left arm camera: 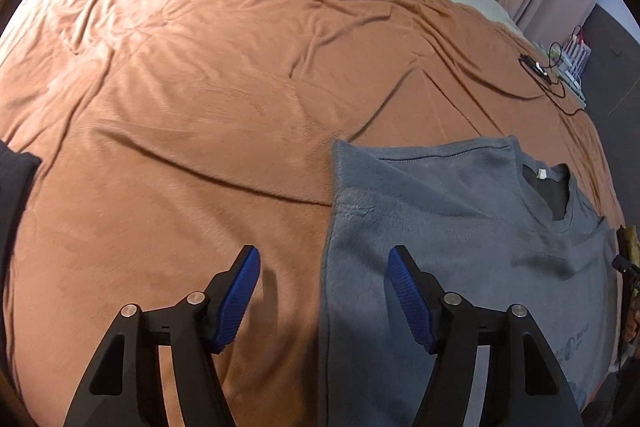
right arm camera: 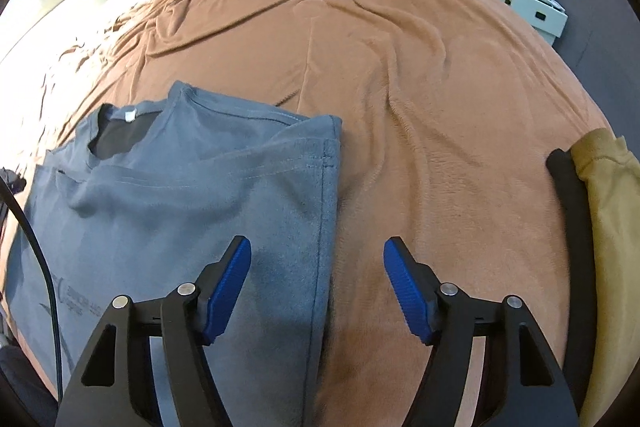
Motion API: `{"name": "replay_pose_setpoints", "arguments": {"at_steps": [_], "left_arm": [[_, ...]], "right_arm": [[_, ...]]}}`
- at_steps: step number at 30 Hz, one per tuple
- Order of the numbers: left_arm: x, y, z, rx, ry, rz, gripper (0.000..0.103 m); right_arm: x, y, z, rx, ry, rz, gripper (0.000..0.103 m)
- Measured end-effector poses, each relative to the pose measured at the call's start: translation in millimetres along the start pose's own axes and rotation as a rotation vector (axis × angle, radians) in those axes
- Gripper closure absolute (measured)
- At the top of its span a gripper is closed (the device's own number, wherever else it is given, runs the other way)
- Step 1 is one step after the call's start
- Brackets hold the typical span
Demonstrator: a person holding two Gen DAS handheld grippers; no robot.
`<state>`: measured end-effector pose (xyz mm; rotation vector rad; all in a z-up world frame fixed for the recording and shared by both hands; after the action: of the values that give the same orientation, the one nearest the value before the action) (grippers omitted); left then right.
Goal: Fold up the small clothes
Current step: 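Pinch the folded shirt's edge with the left gripper while the right gripper pinches it too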
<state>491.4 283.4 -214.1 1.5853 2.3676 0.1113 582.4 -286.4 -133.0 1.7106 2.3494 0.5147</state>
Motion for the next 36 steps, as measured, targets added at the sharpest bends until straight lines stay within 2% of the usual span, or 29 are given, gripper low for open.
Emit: {"name": "replay_pose_setpoints", "arguments": {"at_steps": [3, 5, 7, 9, 11, 12, 13, 16, 20, 29, 36], "left_arm": [[-0.9, 4.8, 9.4, 0.014, 0.000, 0.000, 0.045], [-0.7, 7.8, 15.7, 0.028, -0.012, -0.006, 0.049], [0.0, 9.9, 20.7, 0.036, -0.034, -0.015, 0.058], [1.1, 10.8, 23.6, 0.043, -0.052, -0.023, 0.070], [3.6, 11.3, 22.6, 0.034, -0.068, -0.044, 0.076], [5.1, 11.3, 21.0, 0.028, -0.079, -0.056, 0.084], [6.0, 11.4, 19.2, 0.025, -0.089, -0.064, 0.086], [8.1, 11.1, 10.3, -0.001, -0.088, -0.077, 0.097], [8.3, 9.5, -4.2, -0.034, -0.092, -0.072, 0.101], [1.6, 12.0, -54.9, -0.142, -0.114, -0.050, 0.102], [-9.9, 27.2, -96.9, -0.235, -0.115, -0.031, 0.102]], "right_arm": [[-3.9, 7.4, 3.4, -0.018, 0.030, 0.018, 0.046], [-7.0, 13.1, 5.4, -0.029, 0.049, 0.033, 0.056], [-9.2, 19.1, 8.6, -0.031, 0.079, 0.043, 0.070], [-9.1, 22.3, 11.7, -0.029, 0.102, 0.046, 0.077], [-8.6, 24.1, 12.6, -0.030, 0.121, 0.044, 0.088], [-7.4, 24.3, 12.1, -0.032, 0.125, 0.038, 0.093], [-5.8, 24.4, 10.8, -0.038, 0.123, 0.026, 0.099], [-2.6, 22.6, 4.5, -0.059, 0.100, 0.010, 0.102], [0.0, 18.6, -10.1, -0.097, 0.076, 0.015, 0.103], [10.2, 12.3, -49.7, -0.192, 0.072, 0.024, 0.103], [14.3, 13.5, -74.5, -0.266, 0.075, 0.029, 0.103]]}}
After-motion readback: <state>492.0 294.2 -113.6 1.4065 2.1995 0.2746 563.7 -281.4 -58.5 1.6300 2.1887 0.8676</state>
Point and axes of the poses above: each gripper's, at about its wrist camera, not at the fingertips, and z roughly the way its jaws point, x to its left, y to its top, the point moved 5 cm from there along z, roughly the way its jaws point, and after that the axes turned 15 degrees about x, right-handed, at the moved point
